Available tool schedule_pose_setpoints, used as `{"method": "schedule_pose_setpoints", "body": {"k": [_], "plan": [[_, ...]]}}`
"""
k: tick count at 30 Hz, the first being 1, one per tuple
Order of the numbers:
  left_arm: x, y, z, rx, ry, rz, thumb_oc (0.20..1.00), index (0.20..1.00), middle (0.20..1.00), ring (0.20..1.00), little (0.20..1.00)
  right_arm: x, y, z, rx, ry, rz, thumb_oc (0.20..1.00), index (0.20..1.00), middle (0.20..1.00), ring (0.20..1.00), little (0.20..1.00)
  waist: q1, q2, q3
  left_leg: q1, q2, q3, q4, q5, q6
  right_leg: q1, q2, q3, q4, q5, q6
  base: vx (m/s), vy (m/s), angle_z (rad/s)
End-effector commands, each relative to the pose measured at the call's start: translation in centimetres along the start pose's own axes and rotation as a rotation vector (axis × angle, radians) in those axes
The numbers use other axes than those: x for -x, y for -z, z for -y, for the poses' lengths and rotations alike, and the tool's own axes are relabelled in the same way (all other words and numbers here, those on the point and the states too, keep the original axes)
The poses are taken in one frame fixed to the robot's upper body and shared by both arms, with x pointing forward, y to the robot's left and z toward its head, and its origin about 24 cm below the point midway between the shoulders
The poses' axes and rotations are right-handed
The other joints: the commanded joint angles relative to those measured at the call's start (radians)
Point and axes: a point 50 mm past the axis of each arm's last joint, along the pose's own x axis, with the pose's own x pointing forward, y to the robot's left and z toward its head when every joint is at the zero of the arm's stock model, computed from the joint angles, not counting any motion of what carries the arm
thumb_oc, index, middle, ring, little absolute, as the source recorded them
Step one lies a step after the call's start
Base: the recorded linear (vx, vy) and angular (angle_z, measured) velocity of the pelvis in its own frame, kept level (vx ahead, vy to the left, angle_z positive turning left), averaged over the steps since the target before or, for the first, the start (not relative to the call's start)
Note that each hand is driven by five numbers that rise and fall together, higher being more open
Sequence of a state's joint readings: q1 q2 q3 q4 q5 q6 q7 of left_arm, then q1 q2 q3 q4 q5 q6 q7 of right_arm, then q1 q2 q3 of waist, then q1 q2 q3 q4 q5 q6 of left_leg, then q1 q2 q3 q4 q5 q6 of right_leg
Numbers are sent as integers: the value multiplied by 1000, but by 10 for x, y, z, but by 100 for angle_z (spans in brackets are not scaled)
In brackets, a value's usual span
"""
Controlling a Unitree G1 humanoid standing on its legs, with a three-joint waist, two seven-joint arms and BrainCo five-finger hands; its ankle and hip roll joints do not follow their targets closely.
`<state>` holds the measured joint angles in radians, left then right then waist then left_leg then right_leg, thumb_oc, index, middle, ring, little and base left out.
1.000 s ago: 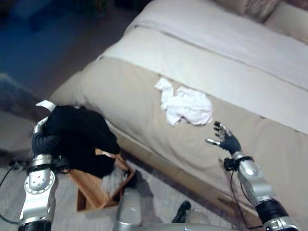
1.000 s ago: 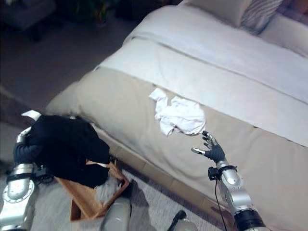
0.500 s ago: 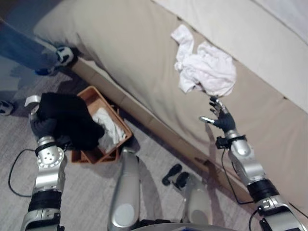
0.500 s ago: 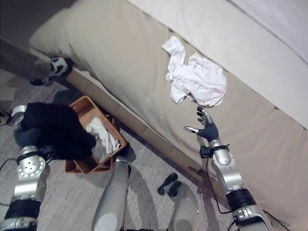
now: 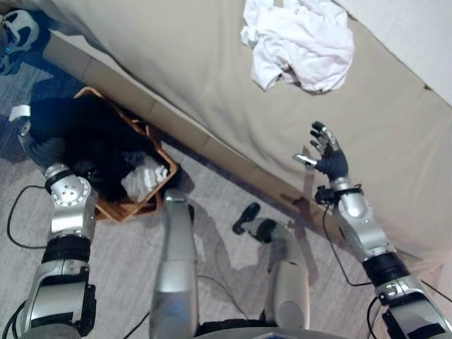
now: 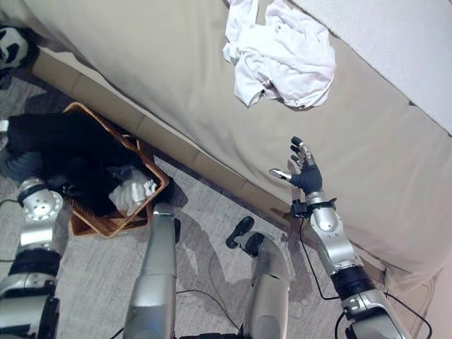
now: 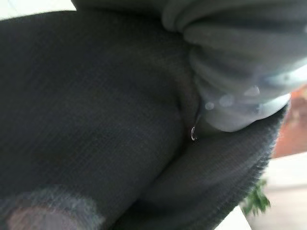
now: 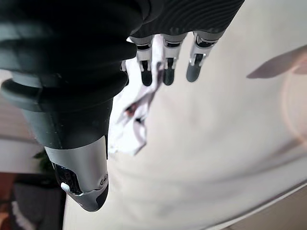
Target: Pick up clothes into the bucket
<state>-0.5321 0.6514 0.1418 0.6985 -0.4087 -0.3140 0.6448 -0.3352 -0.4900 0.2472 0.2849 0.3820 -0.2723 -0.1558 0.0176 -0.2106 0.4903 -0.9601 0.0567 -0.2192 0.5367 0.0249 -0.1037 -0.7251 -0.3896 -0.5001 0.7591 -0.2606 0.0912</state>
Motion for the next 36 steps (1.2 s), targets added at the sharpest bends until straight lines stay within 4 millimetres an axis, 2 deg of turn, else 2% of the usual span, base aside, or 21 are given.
{"method": "schedule_pose_setpoints", "body": {"k": [1, 7, 13, 14, 15, 19, 30, 34, 36], "plan": [[-15, -9, -20, -7, -122, 20, 200, 200, 200, 200, 200, 1, -13, 0, -48, 21, 95, 1000, 1000, 1000, 1000, 1000, 7, -66, -31, 1, 17, 32, 78, -109, 40, 25, -22, 55, -60, 104, 78, 42, -43, 2], [-11, 17, -27, 9, -163, -131, 200, 200, 200, 200, 200, 7, -9, 1, -61, 22, 74, 1000, 1000, 1000, 1000, 1000, -6, -98, -46, -37, 18, 23, 93, -115, 41, -7, -16, 51, -54, 107, 79, 39, -39, 3], [-10, 17, -13, 23, -91, -150, 200, 200, 200, 200, 200, 8, -14, 2, -75, 16, 97, 1000, 1000, 1000, 1000, 1000, -20, -112, -55, -55, 16, 16, 88, -113, 42, -21, -12, 38, -56, 107, 79, 16, -7, 3], [-10, 20, -13, 13, -91, -167, 464, 464, 464, 464, 464, 8, -15, 2, -79, 15, 99, 1000, 1000, 1000, 1000, 1000, -23, -112, -56, -57, 18, 15, 86, -112, 42, -22, -12, 40, -59, 108, 79, 0, 0, 0], [-9, 24, -13, 12, -91, -198, 1000, 1000, 1000, 1000, 1000, 8, -15, 2, -83, 14, 99, 1000, 1000, 1000, 1000, 1000, -26, -111, -57, -58, 18, 15, 85, -112, 42, -27, -11, 42, -59, 111, 80, 0, 0, 0], [-8, 26, -5, 42, -58, -241, 1000, 1000, 1000, 1000, 1000, 9, -16, 7, -78, 25, 99, 1000, 1000, 1000, 1000, 1000, -33, -98, -62, -63, 18, 14, 84, -111, 44, -33, -11, 43, -61, 116, 84, 0, 0, 0], [9, 42, -4, 117, 4, -293, 1000, 1000, 1000, 1000, 1000, 9, -16, 17, -58, 52, 91, 1000, 1000, 1000, 1000, 1000, -30, -61, -71, -16, 20, 26, 33, -101, 48, -1, -4, 41, -106, 142, 94, 0, 17, 0], [36, 57, 2, 379, -27, -380, 1000, 1000, 1000, 1000, 1000, 10, -9, 20, -73, 104, 65, 1000, 1000, 1000, 1000, 1000, -12, -44, -73, 48, 16, 30, -30, -84, 50, 58, -1, 28, -154, 173, 109, 0, 0, 0], [56, 56, 8, 422, 13, -354, 1000, 1000, 1000, 1000, 1000, 14, -5, 23, -67, 133, 46, 1000, 1000, 1000, 1000, 1000, -1, -31, -74, 90, 12, 34, -73, -69, 50, 104, 5, 16, -194, 192, 116, 12, -12, 6]]}}
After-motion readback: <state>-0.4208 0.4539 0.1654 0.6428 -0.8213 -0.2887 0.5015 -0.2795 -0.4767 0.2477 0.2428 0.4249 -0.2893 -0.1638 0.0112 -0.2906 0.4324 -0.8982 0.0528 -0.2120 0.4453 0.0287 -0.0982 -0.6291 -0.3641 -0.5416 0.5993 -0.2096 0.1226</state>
